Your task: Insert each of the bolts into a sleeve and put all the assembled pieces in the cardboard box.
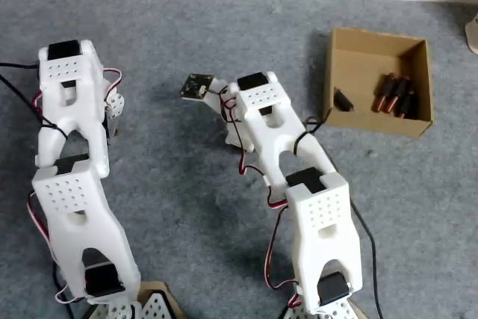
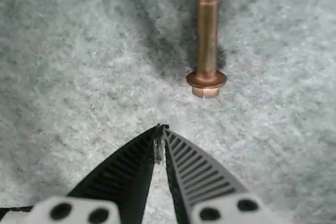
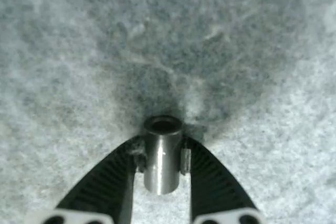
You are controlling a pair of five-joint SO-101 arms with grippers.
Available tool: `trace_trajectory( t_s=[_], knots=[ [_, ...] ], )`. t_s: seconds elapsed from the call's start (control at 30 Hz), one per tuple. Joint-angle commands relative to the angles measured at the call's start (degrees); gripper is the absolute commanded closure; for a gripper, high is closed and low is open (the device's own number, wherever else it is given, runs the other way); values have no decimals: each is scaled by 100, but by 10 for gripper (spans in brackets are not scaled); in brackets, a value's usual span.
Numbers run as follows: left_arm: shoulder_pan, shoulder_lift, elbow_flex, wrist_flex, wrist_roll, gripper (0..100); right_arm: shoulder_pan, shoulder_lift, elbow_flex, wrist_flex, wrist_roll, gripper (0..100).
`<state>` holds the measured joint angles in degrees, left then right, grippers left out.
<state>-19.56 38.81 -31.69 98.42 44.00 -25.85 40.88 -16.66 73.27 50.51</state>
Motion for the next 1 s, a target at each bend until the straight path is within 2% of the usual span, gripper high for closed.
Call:
trace_trajectory(
  t_s=[0.0,0.1,0.17,0.3,0.47,0.67,0.83,0.97],
  knots=[
    [-145,-119,-277,79,1231,992,31,92,215,4,-44,992],
    [-242,-110,-277,79,2259,984,31,92,215,4,-44,992],
    [-259,-119,-277,79,2620,927,31,92,215,4,-44,992],
    [-259,-119,-277,44,3912,816,31,92,215,4,-44,992],
    [-242,-110,-277,26,4264,816,31,92,215,4,-44,992],
    [-453,-101,-277,-536,4378,811,31,92,215,4,-44,992],
    [-655,-101,-277,-615,5802,810,31,92,215,4,-44,992],
    [-725,-31,-277,-967,6189,816,31,92,215,4,-44,992]
  ],
)
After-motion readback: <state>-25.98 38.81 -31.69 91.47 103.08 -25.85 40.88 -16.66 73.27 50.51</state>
